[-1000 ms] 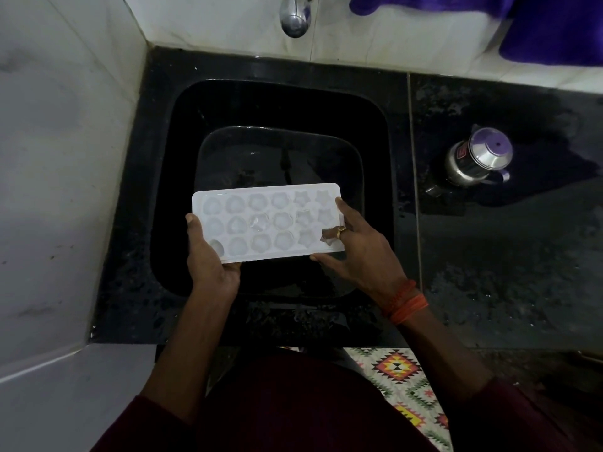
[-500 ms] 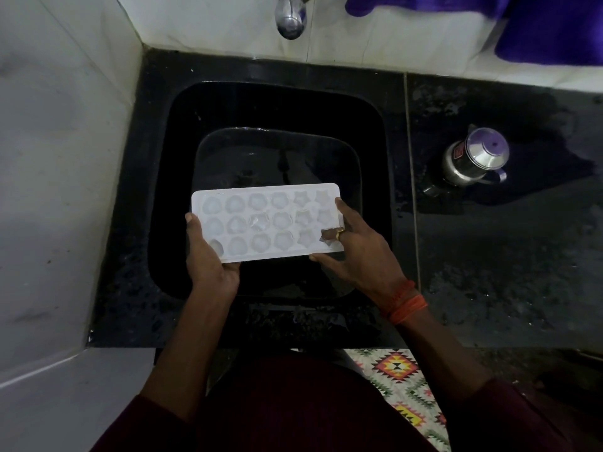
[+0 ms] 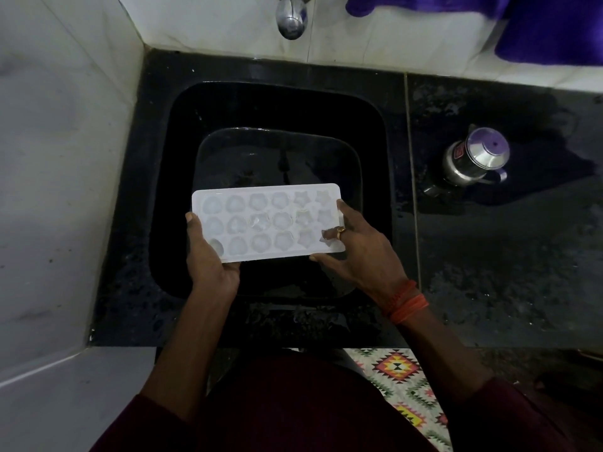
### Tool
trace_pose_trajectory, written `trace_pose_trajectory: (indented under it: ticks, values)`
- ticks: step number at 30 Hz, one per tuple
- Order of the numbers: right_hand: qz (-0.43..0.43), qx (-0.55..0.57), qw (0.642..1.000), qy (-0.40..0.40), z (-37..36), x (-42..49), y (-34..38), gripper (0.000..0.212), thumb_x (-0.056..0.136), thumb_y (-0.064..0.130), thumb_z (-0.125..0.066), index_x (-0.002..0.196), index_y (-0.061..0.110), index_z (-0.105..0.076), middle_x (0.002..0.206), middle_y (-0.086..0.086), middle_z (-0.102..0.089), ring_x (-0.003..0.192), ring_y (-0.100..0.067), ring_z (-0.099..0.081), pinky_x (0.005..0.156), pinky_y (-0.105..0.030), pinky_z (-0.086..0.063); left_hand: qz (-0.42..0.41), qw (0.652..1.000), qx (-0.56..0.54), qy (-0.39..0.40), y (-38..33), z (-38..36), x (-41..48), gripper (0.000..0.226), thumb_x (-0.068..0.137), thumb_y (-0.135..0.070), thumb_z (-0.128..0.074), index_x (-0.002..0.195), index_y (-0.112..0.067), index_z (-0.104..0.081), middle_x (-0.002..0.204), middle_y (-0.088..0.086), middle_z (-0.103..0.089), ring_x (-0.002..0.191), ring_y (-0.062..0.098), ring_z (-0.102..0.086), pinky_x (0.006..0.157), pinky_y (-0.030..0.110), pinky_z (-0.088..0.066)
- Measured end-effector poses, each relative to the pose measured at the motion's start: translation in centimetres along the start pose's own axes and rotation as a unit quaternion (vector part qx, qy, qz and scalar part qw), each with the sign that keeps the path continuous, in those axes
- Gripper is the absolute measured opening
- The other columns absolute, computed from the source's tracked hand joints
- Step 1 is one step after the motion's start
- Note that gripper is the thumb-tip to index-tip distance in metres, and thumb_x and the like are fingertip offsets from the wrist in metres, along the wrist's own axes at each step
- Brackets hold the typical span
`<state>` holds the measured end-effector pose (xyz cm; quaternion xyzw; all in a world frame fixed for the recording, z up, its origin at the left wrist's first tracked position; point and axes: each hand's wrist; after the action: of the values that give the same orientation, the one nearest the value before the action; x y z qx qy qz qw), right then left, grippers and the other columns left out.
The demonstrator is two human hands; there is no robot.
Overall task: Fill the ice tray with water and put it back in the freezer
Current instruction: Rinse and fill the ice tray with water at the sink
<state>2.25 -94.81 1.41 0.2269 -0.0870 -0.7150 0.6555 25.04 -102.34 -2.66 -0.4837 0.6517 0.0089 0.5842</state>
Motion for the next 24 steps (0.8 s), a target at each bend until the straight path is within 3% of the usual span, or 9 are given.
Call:
trace_pose_trajectory:
  ticks: [12, 18, 24]
  values:
    - [0.007, -0.013, 1.0, 0.0, -0.07, -0.25, 0.09, 0.052, 0.082, 0.053, -0.071, 0.12, 0.018, -0.069, 0.163, -0.002, -0.024, 0.125, -0.023, -0.058, 0.096, -0.044, -0.055, -0.012, 1.0, 0.002, -0.001, 0.07, 0.15, -0.23, 0.05, 0.091, -0.062, -0.067, 0.12, -0.022, -0.074, 0.11, 0.001, -0.08, 0.098, 0.024, -0.078, 0.075, 0.046, -0.065]
    - [0.008, -0.015, 1.0, -0.003, 0.45, -0.45, -0.02, 0.043, 0.081, 0.054, -0.073, 0.103, 0.018, -0.066, 0.161, 0.0, -0.028, 0.119, -0.022, -0.062, 0.091, -0.043, -0.056, -0.01, 1.0, -0.004, -0.003, 0.24, -0.11, -0.56, 0.049, 0.093, -0.06, -0.066, 0.122, -0.021, -0.074, 0.111, 0.001, -0.08, 0.096, 0.023, -0.078, 0.07, 0.043, -0.064]
    - [0.007, -0.015, 1.0, 0.0, 0.46, -0.45, -0.17, 0.047, 0.082, 0.055, -0.071, 0.112, 0.019, -0.071, 0.163, 0.001, -0.024, 0.122, -0.022, -0.06, 0.096, -0.042, -0.055, -0.011, 1.0, -0.007, -0.012, 0.24, -0.28, -0.78, 0.05, 0.092, -0.059, -0.067, 0.123, -0.021, -0.073, 0.112, 0.001, -0.08, 0.099, 0.023, -0.078, 0.075, 0.044, -0.065]
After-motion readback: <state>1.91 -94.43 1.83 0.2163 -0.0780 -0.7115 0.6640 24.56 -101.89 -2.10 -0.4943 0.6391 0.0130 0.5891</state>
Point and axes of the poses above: each hand's wrist, its own x-axis towards the middle knuckle, its own z-axis out of the back of the hand, y = z × x
